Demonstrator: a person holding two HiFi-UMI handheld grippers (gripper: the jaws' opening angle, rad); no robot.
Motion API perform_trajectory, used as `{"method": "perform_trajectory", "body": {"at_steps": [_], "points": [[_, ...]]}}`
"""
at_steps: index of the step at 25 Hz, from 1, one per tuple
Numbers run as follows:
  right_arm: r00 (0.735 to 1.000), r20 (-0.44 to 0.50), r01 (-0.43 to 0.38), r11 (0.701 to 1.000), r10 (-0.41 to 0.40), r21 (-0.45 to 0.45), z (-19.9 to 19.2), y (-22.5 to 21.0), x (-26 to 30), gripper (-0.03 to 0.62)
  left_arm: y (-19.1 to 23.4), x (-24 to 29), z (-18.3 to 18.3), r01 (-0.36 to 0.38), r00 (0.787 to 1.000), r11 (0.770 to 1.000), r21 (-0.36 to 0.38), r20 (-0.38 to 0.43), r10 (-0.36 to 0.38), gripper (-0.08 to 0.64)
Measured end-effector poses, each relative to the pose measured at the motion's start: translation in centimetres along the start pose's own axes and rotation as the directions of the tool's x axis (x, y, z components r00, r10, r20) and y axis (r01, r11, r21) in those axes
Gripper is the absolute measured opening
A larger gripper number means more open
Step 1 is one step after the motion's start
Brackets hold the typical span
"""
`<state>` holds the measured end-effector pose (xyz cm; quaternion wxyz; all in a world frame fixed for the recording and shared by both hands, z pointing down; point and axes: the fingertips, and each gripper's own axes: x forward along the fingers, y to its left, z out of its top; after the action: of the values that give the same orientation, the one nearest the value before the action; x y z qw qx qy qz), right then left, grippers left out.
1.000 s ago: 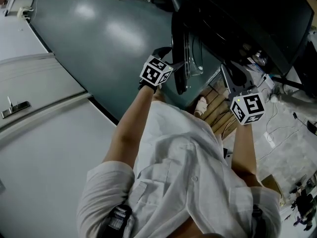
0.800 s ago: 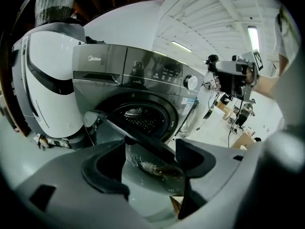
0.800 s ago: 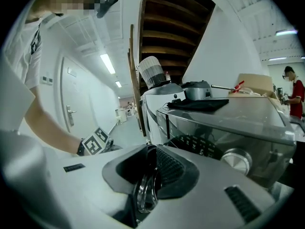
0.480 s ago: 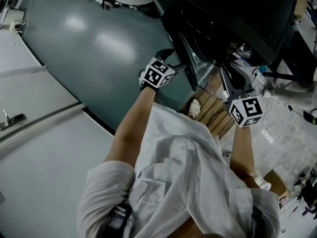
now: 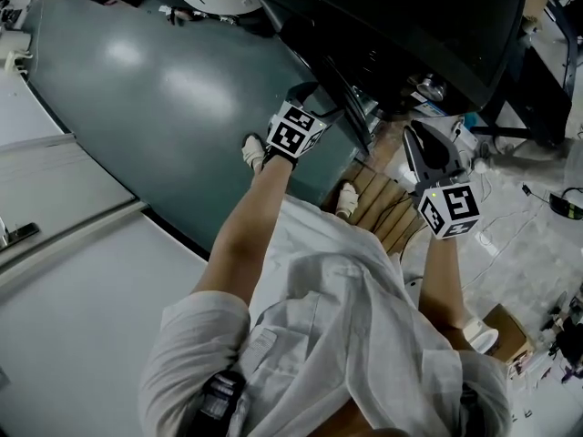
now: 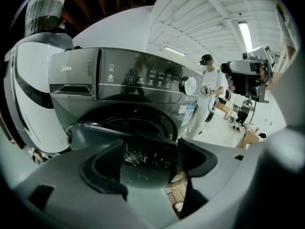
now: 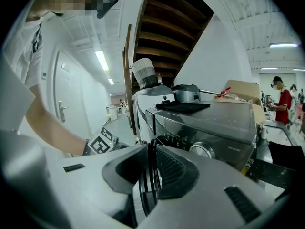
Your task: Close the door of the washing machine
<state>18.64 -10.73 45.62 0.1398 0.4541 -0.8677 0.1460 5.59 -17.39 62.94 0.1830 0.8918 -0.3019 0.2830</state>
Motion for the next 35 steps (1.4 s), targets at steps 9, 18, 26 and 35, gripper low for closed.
{"method": "perform_trajectory", "body": {"at_steps": [9,18,26,35], "points": [[1.000,-0.013,0.028,1.000,-0.028,-0.008,-0.2,-1.8,-0.8,0.078,-0.2,3.7,2.3,-0.063,0.997,0.998,0.015,0.051,0.062,0.348],[0.998,-0.031,0.052,0.999,-0.052,-0.013,-0.6,-4.1,-1.3,0.078,1.2,6.7,4.5,-0.155,0.987,0.988,-0.016,0.041,0.155,0.302],[0.998,-0.042,0.056,0.998,-0.057,-0.007,-1.0,-6.0,-1.4,0.078,1.3,7.0,4.8,-0.249,0.967,0.967,-0.049,0.043,0.251,0.305],[0.998,-0.049,0.025,1.000,-0.026,-0.013,-1.2,-5.8,-0.3,0.078,1.5,7.2,5.4,-0.264,0.961,0.963,-0.063,0.065,0.268,0.308]]}}
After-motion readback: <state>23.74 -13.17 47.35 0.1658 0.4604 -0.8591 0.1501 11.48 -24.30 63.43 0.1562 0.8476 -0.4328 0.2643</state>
